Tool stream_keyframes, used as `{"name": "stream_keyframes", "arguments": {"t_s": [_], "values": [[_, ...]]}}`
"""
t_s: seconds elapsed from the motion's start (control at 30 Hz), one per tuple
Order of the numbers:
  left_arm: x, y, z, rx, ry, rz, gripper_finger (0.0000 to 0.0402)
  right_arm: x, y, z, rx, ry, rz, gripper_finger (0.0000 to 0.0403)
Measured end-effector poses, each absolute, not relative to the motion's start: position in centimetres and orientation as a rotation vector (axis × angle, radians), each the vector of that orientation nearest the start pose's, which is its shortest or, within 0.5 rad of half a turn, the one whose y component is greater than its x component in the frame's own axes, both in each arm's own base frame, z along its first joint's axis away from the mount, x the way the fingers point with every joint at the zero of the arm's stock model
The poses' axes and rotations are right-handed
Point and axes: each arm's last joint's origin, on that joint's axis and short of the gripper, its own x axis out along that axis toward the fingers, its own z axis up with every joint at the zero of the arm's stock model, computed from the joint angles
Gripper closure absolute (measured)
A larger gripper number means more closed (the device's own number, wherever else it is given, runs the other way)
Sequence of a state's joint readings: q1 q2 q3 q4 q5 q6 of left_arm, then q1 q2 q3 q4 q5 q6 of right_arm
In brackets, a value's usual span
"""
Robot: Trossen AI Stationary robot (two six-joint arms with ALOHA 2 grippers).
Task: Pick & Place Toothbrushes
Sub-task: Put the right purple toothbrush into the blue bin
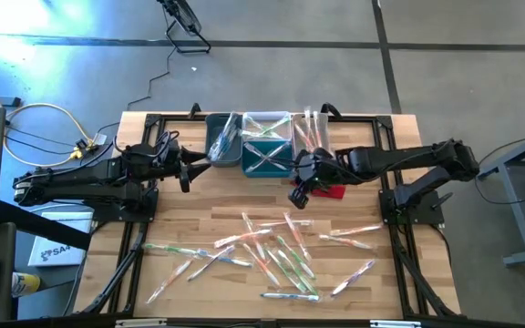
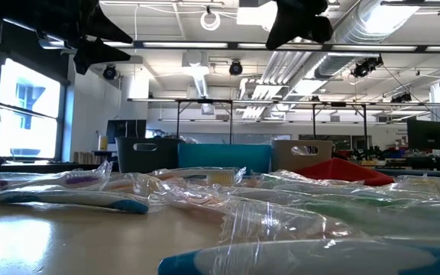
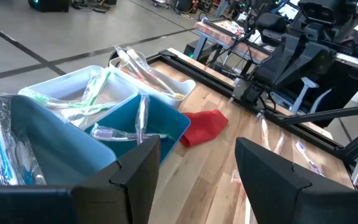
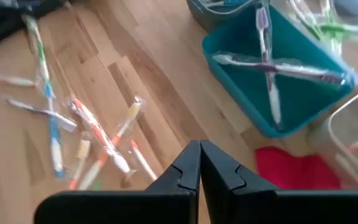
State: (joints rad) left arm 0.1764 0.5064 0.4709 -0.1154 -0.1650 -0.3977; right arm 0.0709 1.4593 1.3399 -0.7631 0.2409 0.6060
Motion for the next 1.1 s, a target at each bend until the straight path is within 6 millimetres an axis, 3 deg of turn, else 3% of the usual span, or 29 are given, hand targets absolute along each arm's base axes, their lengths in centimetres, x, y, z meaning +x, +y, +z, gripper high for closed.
{"name": "stream_keyframes", "arguments": {"t_s": [0.2,0.4,0.53,0.77,1.1], "values": [[12.8,2.8,26.8,-0.394,0.082,0.366,0.0196,29.3,2.5,31.6,0.465,0.888,-0.441,0.0399],[12.8,2.8,26.8,-0.394,0.082,0.367,0.0196,26.5,3.7,30.3,0.538,1.181,-0.551,0.0399],[12.8,2.8,26.8,-0.394,0.081,0.367,0.0196,25.1,5.3,30.0,0.629,1.266,-0.654,0.0399],[12.8,2.8,26.8,-0.394,0.081,0.367,0.0196,24.3,8.1,30.0,0.732,1.216,-0.728,0.04],[12.8,2.8,26.8,-0.394,0.081,0.367,0.0196,23.5,10.3,30.1,0.874,1.094,-0.862,0.04]]}}
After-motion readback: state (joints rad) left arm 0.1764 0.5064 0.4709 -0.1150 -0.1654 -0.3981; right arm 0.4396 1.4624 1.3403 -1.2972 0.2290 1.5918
